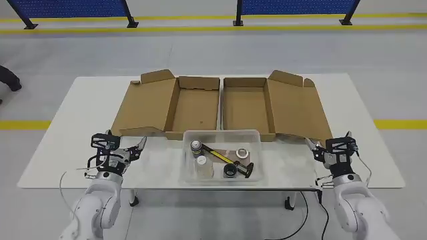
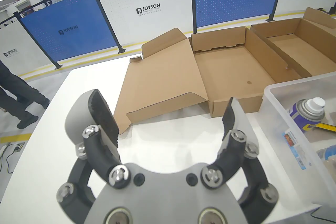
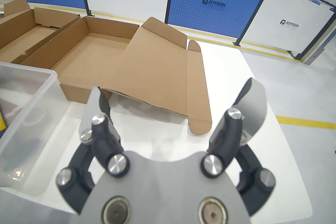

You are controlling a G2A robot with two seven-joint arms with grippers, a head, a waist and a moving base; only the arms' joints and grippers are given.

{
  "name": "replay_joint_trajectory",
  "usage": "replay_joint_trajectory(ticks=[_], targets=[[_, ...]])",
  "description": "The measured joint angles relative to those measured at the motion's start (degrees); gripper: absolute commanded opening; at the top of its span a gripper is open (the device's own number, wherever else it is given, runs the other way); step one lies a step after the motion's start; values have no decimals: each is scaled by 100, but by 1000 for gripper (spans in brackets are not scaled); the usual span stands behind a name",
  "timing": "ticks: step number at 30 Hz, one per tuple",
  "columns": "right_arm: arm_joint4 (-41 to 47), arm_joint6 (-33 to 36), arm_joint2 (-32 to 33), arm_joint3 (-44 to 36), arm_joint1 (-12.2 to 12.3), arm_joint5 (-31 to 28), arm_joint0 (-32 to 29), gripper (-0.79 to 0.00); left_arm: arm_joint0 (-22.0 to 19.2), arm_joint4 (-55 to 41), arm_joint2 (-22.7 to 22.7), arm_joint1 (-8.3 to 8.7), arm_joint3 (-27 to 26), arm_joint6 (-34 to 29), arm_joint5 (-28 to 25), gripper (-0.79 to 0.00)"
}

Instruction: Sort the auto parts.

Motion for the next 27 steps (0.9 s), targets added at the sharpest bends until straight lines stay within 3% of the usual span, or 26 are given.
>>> replay_joint_trajectory(ticks=[9, 17, 27], targets=[[0, 0, 0, 0, 0, 0, 0, 0, -446, -45, 271, -36, -54, 47, -280, 0], [0, 0, 0, 0, 0, 0, 0, 0, -796, -882, 626, -38, -430, -96, -1749, 0], [0, 0, 0, 0, 0, 0, 0, 0, -643, -731, 790, 65, -570, -540, -3429, 0]])
